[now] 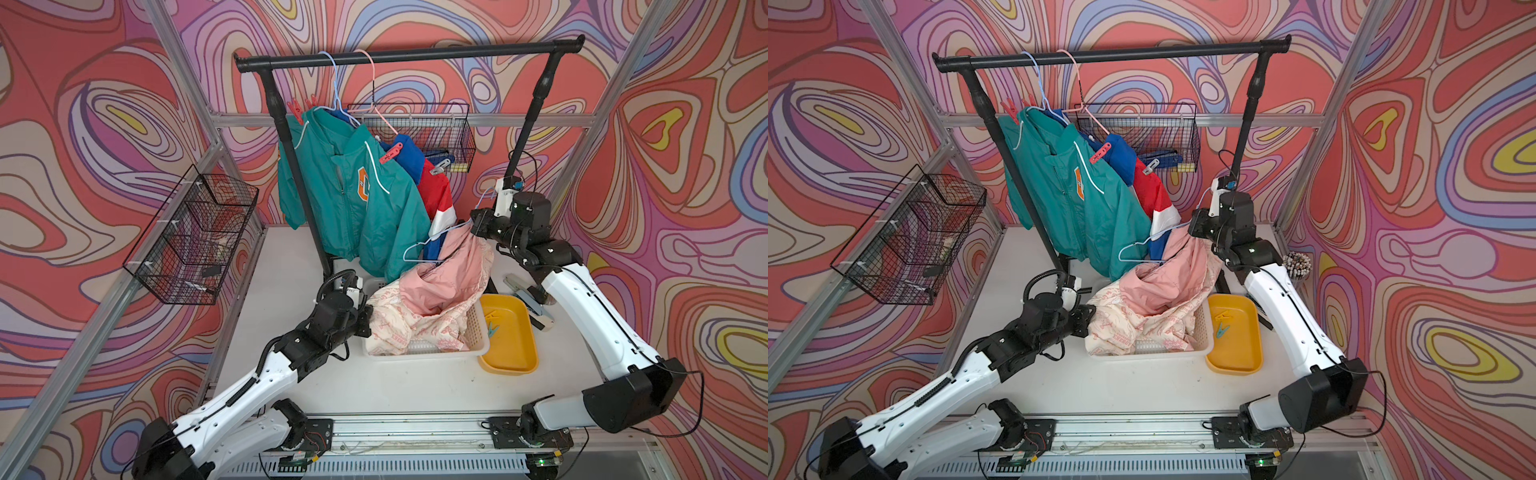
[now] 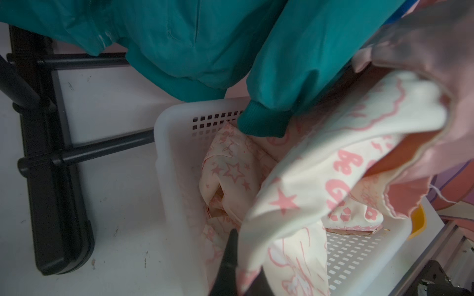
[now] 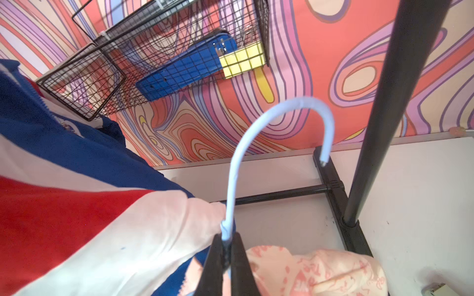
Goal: Remove the clothespins securing jackets to the hanger
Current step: Remove the jacket from the hanger.
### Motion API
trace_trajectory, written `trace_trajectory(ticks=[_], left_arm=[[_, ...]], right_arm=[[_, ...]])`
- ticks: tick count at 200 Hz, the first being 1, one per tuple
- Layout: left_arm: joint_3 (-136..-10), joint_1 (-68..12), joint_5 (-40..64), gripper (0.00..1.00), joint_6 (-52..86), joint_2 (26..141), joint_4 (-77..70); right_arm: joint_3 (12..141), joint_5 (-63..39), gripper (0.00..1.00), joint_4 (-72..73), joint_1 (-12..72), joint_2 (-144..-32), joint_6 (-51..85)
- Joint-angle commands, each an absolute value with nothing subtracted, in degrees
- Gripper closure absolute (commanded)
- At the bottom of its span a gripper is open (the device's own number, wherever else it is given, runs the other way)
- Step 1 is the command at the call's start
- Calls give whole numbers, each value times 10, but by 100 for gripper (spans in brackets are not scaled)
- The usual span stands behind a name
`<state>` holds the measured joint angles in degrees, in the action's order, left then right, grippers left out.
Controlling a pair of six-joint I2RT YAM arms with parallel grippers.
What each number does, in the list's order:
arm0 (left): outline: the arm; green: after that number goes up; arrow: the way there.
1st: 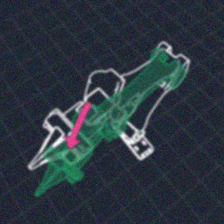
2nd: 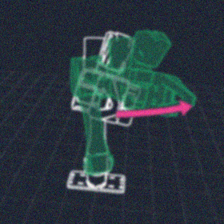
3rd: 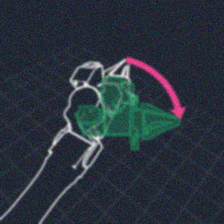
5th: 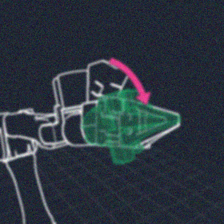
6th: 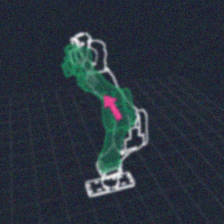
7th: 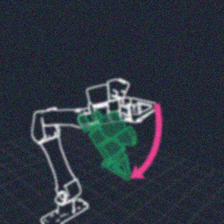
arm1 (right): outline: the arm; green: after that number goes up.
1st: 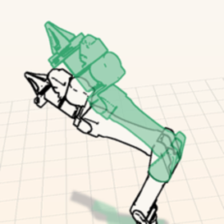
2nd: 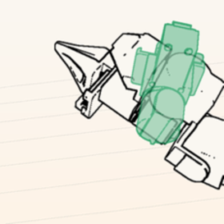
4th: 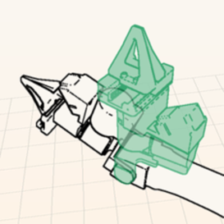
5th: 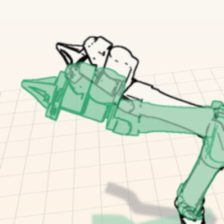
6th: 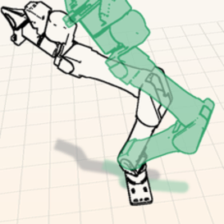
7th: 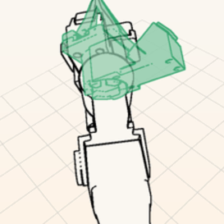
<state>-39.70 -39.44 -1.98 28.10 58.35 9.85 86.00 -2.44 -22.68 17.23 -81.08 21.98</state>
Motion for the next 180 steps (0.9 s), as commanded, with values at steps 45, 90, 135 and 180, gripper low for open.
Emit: trace_trajectory(ticks=[45, 90, 135, 180], left_arm=[[-415, -406, -41, 58, 277, 641, 55], [-471, -406, -52, 5, 202, 485, 178], [-576, -405, 93, 8, 124, 425, 319], [-670, -406, 136, 15, 94, 503, 350]], right_arm=[[826, -13, 100, -195, 217, -775, 234], [821, -31, 100, -192, 229, -779, 234], [817, -44, 100, -195, 236, -774, 222], [820, -44, 100, -203, 253, -773, 206]])
